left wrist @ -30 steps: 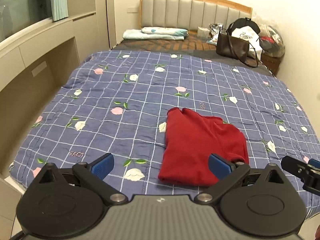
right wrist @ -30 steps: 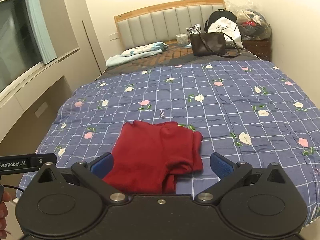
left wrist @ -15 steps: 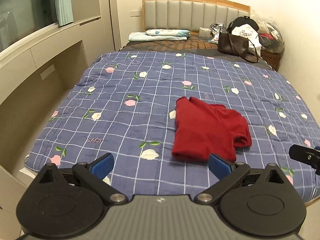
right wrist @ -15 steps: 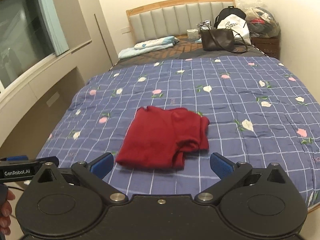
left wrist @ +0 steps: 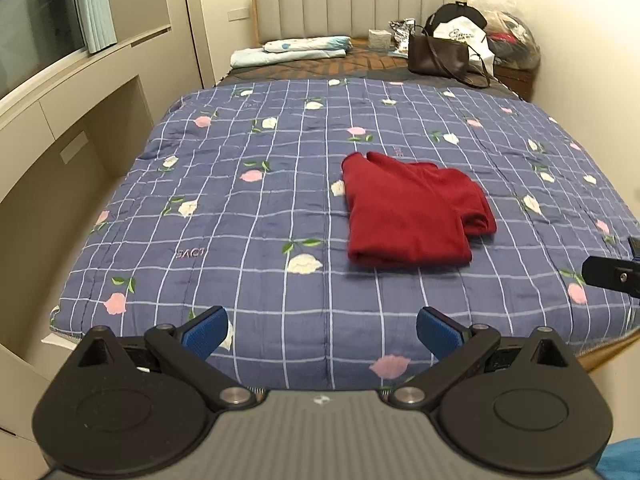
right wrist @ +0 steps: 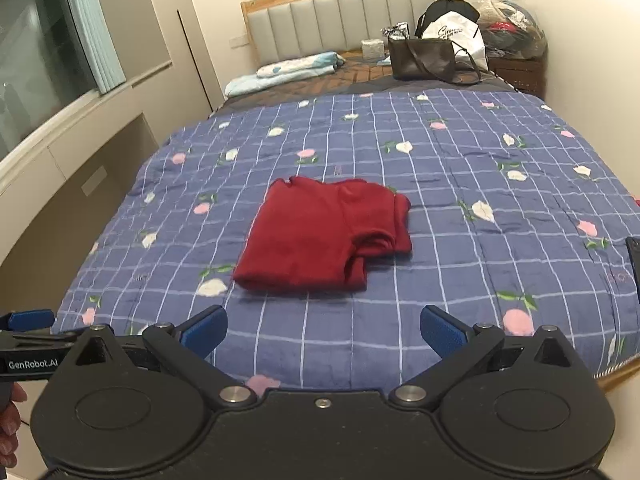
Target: Fold small clothes
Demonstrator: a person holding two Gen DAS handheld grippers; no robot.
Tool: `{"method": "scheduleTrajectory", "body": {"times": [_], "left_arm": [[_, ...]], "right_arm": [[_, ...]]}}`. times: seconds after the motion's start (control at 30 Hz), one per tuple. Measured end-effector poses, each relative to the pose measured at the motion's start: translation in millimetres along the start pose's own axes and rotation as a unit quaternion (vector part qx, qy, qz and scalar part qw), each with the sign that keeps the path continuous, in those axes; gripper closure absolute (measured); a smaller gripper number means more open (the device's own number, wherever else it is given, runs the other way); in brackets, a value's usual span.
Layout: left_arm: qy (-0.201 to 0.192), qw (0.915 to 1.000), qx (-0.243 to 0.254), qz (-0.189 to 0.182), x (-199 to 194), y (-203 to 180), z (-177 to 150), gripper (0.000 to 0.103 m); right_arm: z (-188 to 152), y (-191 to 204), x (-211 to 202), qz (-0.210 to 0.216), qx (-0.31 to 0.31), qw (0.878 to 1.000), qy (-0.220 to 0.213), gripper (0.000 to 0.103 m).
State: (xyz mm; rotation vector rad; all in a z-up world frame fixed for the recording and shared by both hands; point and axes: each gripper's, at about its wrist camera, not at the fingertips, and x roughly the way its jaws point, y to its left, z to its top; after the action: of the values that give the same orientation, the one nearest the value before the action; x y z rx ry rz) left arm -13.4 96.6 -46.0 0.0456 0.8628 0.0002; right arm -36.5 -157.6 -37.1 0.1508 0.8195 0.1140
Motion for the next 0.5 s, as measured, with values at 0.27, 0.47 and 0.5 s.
{"method": "scheduleTrajectory", "body": {"times": [0.27, 0.47, 0.5], "left_arm": [[0.003, 0.9999, -0.001, -0.012, -0.9, 8.2, -6.3, 0.0], [0.005, 0.9998, 0.004, -0.018, -0.8, 6.1, -7.1, 0.0], [0.005, 0.9998, 0.005, -0.019, -0.7, 5.9, -6.5, 0.0]], "right_arm": [[-9.8, 4.2, -7.0, -0.012, 0.007, 1.0, 0.007, 0.001], [-13.1, 1.3, -12.0, -0.02, 0.014, 1.0, 0.009, 0.001], [-13.6, 0.6, -12.7, -0.021, 0.015, 1.0, 0.009, 0.001]]}}
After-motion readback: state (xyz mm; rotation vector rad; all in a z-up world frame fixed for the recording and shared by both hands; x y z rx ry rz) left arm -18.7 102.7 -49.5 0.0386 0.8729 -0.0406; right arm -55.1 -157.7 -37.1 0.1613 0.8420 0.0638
